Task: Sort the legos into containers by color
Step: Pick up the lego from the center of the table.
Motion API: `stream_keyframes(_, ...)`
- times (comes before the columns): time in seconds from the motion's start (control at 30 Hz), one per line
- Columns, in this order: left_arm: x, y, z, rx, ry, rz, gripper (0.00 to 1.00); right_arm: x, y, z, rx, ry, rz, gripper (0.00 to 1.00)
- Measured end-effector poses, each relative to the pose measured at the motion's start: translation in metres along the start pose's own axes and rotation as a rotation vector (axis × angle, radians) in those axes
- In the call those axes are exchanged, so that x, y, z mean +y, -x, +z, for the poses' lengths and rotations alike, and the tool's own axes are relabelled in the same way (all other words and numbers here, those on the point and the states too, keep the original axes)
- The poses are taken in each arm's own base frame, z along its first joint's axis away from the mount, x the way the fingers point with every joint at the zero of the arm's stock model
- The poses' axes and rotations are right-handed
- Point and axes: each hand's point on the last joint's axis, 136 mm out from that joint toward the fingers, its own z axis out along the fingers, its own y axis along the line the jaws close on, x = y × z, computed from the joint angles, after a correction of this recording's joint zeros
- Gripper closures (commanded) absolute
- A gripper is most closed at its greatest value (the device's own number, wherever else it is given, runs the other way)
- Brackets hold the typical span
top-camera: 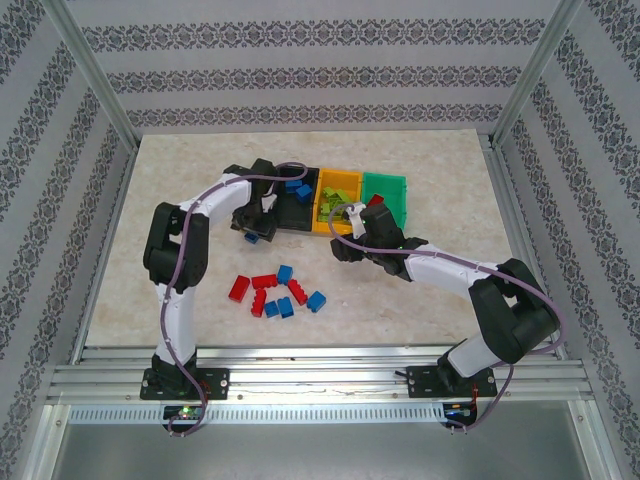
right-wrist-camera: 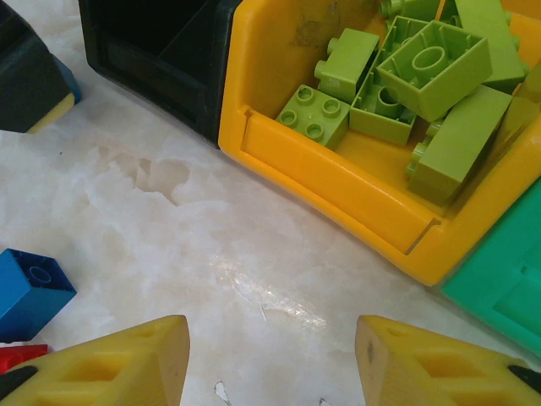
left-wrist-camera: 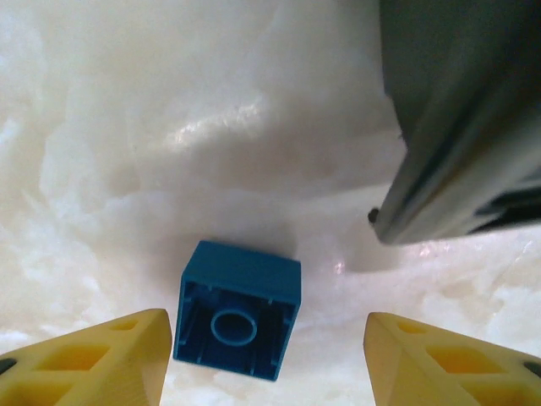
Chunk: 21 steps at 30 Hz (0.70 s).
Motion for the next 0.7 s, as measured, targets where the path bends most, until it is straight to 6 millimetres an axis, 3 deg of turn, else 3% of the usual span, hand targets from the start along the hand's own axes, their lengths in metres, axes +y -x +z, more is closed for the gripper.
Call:
stream_keyframes(0.5,0.004,-0.003,0.001,-0.006,0.024,0.007,0.41,-0.001,0.0,0.0,-0.001,-0.006,0.0,0.45)
stream_keyframes(0.7,0.005,-0.013,0.0,-0.014,0.026,0.007,0.42,-0.001,0.0,0.0,0.0,-0.007,0.0,0.45)
